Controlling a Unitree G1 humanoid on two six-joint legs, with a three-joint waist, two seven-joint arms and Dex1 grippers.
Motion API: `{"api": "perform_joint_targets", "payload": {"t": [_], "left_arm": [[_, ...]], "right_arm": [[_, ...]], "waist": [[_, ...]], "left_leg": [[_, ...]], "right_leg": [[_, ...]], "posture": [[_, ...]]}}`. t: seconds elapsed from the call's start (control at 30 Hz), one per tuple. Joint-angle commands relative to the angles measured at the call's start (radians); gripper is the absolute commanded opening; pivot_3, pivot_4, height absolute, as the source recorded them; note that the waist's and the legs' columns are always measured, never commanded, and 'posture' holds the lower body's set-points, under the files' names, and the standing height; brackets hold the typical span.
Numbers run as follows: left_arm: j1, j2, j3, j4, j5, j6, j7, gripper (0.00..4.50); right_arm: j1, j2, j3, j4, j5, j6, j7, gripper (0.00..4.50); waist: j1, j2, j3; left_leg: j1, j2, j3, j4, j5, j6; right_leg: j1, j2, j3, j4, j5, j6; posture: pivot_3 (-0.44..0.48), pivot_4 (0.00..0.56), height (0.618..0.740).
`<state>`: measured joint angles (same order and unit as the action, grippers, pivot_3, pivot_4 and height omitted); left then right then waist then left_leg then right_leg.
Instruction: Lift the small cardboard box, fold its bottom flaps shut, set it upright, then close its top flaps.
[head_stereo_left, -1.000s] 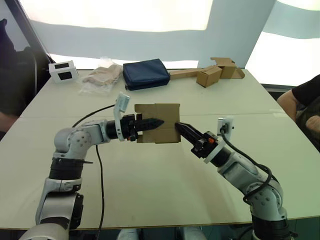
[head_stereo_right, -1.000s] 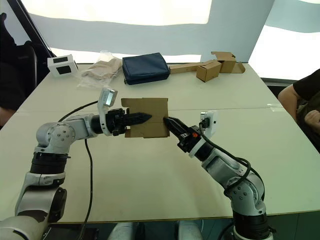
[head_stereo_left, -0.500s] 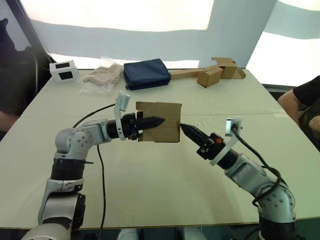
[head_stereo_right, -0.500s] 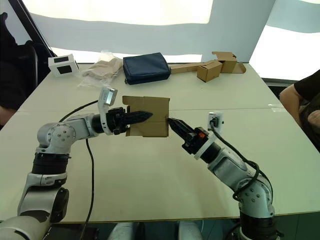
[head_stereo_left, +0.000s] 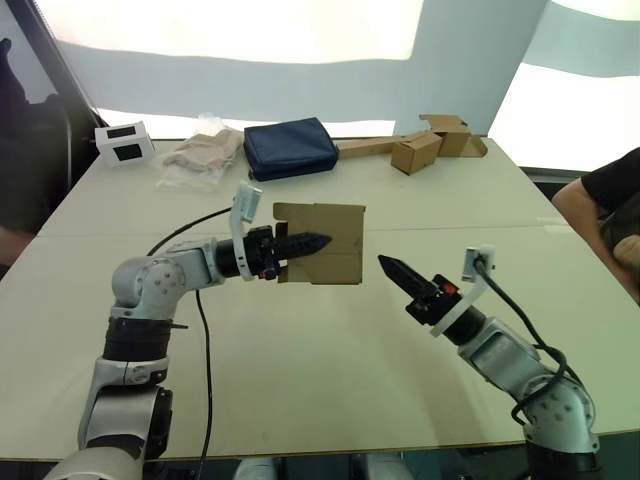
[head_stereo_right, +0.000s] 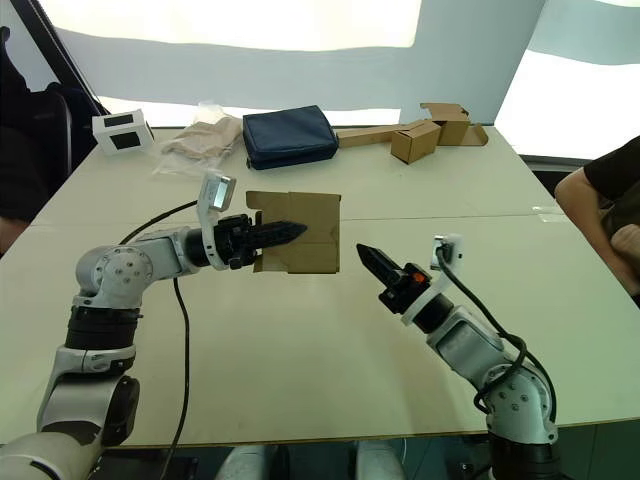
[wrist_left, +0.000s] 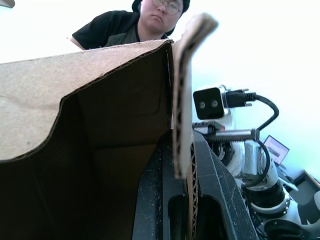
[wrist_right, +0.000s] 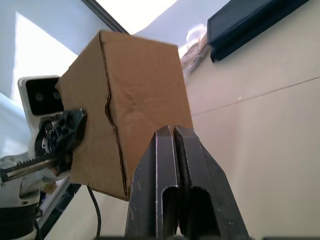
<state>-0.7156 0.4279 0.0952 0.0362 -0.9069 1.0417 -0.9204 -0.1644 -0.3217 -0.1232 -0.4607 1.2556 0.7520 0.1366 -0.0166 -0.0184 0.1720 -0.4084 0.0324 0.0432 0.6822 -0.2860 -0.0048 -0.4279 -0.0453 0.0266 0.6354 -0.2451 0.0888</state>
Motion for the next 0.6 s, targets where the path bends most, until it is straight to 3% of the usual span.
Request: {"api": "perform_joint_targets", "payload": {"t": [0.03, 0.17, 0.33, 0.5, 0.6], "left_arm": [[-0.005, -0.006, 0.018, -0.036, -0.022, -0.007, 0.001, 0.0], [-0.002, -0.007, 0.017, -0.04, -0.018, -0.005, 0.0, 0.0], [-0.008, 0.017, -0.003, -0.048, 0.009, -0.01, -0.008, 0.0], [-0.049, 0.077, -0.11, -0.058, 0.133, -0.073, -0.031, 0.0], [-0.132, 0.137, -0.229, -0.031, 0.257, -0.142, -0.096, 0.0]], "right_arm": [[-0.051, 0.013, 0.076, -0.077, -0.052, 0.001, 0.017, 0.04], [-0.055, 0.008, 0.078, -0.091, -0.065, 0.003, 0.016, 0.04], [0.01, -0.091, -0.057, -0.123, -0.026, 0.002, 0.017, 0.04], [0.074, -0.231, -0.146, -0.174, -0.025, 0.012, 0.067, 0.04], [0.145, -0.351, -0.155, -0.229, -0.09, 0.03, 0.139, 0.04]], "waist": [[0.001, 0.0, 0.0], [0.005, 0.0, 0.0], [0.005, 0.0, 0.0], [0.005, 0.0, 0.0], [0.005, 0.0, 0.0]], "left_leg": [[0.0, 0.0, 0.0, 0.0, 0.0, 0.0], [0.0, 0.0, 0.0, 0.0, 0.0, 0.0], [-0.001, 0.0, 0.0, 0.0, 0.0, 0.0], [-0.001, 0.0, 0.0, 0.0, 0.0, 0.0], [-0.001, 0.0, 0.0, 0.0, 0.0, 0.0]], "right_leg": [[0.0, 0.0, 0.0, 0.0, 0.0, 0.0], [0.0, 0.0, 0.0, 0.0, 0.0, 0.0], [0.0, -0.001, 0.0, -0.001, 0.0, 0.0], [0.0, -0.001, 0.0, -0.002, 0.0, 0.0], [0.0, 0.0, 0.0, -0.002, -0.001, -0.001]], "posture": [[0.0, 0.15, 0.74], [0.0, 0.15, 0.74], [0.0, 0.15, 0.74], [0.0, 0.15, 0.74], [0.0, 0.15, 0.74]]}}
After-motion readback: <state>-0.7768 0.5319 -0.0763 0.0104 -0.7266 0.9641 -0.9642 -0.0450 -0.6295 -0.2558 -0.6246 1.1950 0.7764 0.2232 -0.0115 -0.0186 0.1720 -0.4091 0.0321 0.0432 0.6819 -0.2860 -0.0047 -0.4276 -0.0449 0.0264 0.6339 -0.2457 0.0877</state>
